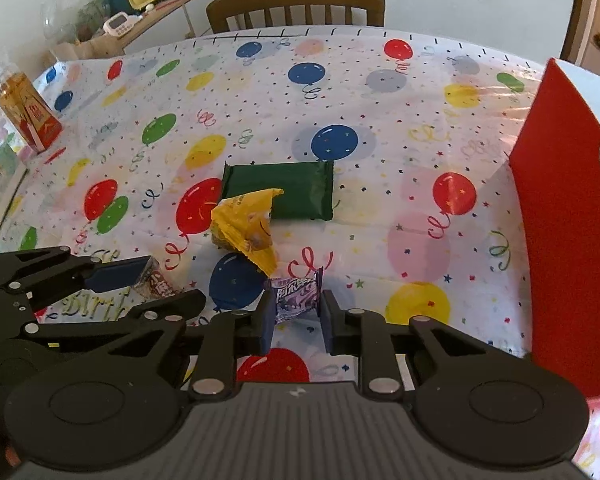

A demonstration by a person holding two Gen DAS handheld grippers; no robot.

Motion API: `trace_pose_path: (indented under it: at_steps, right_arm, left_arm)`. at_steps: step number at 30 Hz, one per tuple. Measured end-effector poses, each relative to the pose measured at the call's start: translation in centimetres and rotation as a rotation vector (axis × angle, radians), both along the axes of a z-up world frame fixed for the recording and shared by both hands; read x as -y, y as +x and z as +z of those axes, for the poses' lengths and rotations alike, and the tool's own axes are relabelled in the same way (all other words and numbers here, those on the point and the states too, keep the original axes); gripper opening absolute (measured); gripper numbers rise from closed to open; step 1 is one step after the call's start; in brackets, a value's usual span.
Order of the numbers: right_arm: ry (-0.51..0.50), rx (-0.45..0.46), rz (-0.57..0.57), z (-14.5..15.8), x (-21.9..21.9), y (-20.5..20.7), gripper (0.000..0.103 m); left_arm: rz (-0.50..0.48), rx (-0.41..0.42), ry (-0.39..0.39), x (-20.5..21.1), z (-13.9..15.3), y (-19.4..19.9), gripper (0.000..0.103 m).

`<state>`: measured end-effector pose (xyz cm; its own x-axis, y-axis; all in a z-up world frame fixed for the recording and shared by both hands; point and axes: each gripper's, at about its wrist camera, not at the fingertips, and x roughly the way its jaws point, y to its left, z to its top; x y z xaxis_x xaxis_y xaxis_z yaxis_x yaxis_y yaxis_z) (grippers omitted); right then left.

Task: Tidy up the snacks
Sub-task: 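Lower the left tool onto the clear-wrapped candy while the right tool grasps the purple candy, then carry the clear candy and purple candy over the red box with both tools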

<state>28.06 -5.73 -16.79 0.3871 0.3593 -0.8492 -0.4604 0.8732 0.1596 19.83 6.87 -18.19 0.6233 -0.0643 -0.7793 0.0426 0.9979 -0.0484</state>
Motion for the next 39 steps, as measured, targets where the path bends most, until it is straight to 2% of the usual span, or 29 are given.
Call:
trace_pose_path:
  at_steps: [10,20,30,39]
  right_arm:
    - [0.038,0.054,0.011,3.7,2.8,-2.4,0.023]
    - [0.078,0.113,-0.027,8.3,7.8,-4.3,0.023]
    - [0.109,0.181,-0.074,11.4,14.6,-5.1,0.023]
    - [0.117,0.220,-0.115,12.5,20.8,-4.4,0.023]
  left_arm:
    - [0.013,-0.008,-0.020,0.4,2.1,-1.0,0.039]
    - [-0.028,0.035,-0.038,2.8,6.4,-1.9,0.039]
    - [-0.101,0.106,-0.039,8.6,11.0,-1.7,0.039]
    - [-0.157,0.137,-0.036,15.2,13.1,-0.6,0.039]
